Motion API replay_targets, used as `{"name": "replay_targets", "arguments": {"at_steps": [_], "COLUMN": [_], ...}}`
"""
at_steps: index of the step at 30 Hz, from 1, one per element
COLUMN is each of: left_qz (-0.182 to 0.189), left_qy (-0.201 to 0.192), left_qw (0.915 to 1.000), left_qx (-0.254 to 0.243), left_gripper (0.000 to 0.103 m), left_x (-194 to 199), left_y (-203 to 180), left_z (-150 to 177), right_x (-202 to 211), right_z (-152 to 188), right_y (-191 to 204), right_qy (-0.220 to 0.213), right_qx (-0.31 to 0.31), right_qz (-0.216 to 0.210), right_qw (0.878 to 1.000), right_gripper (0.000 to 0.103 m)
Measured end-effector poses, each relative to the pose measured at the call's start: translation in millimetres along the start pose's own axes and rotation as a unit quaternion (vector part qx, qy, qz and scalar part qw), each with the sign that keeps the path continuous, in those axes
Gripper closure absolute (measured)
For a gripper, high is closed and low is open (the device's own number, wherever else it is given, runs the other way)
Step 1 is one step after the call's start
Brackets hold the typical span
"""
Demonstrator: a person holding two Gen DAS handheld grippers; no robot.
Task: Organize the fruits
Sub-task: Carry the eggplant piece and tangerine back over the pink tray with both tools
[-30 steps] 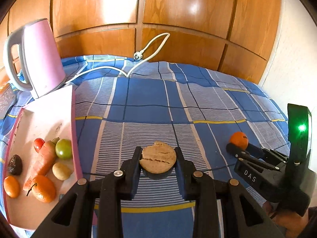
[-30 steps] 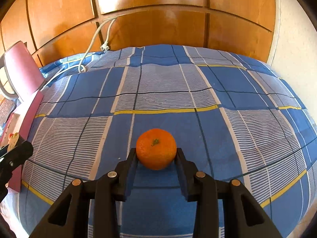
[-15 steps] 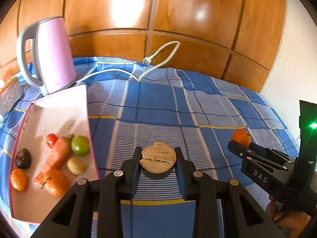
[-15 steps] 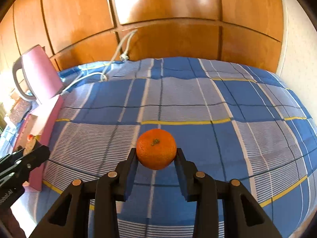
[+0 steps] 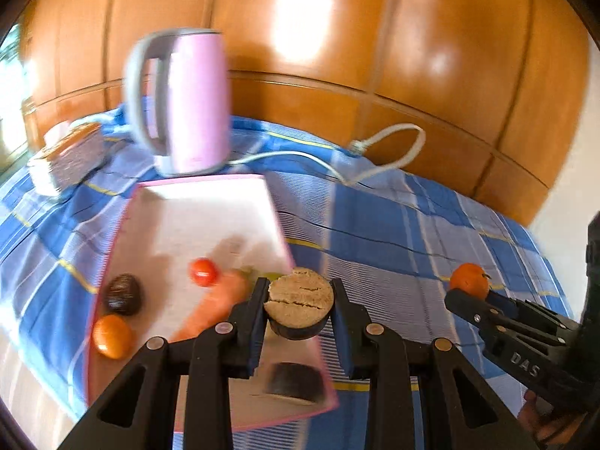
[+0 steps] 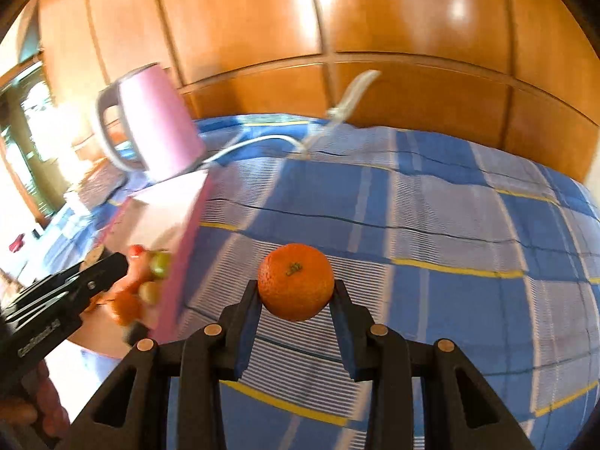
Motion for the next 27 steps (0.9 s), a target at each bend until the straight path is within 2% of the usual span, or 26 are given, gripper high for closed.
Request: {"name": "replay_targets", "arguments": {"at_steps": [10,17,27], "left_qz": [-0.066,-0.078,-0.077], "left_qy": [0.002,0.012,0.026], "left_qw": [0.9963,0.9946,0.9939], "left_qx": [0.054,0.067,0.075], "left_gripper": [0.071,0.071,0.071], "left_x": [-6.7,-17.0,-34.5], "left_y": [76.5,92.0,98.7], "left_z": [-4.2,-2.7,-4.1], "right_x": [-44.1,-79.0,-109.3], "right_z": [-13.5,-18.4,-31.1], "right_y": [82.6,108.6,119.3], "right_qy": [0.046,0.077,0.095], "right_qx": [0.061,0.073,0.068], "right_qz": [-0.087,-0.102,-0.106], "right_qw": [0.993,0.989,0.987], "right_gripper": [0.066,0.066,0.066]}}
Point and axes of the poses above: each gripper's, at about its wrist camera, not at the fingertips, and x roughly against the way its jaws point, y to its left, z to its underside, the point moved 8 cm from there along -x, roughly the way its jaws point, and after that the axes turned 10 degrees about -z, right-handed, at the moved point
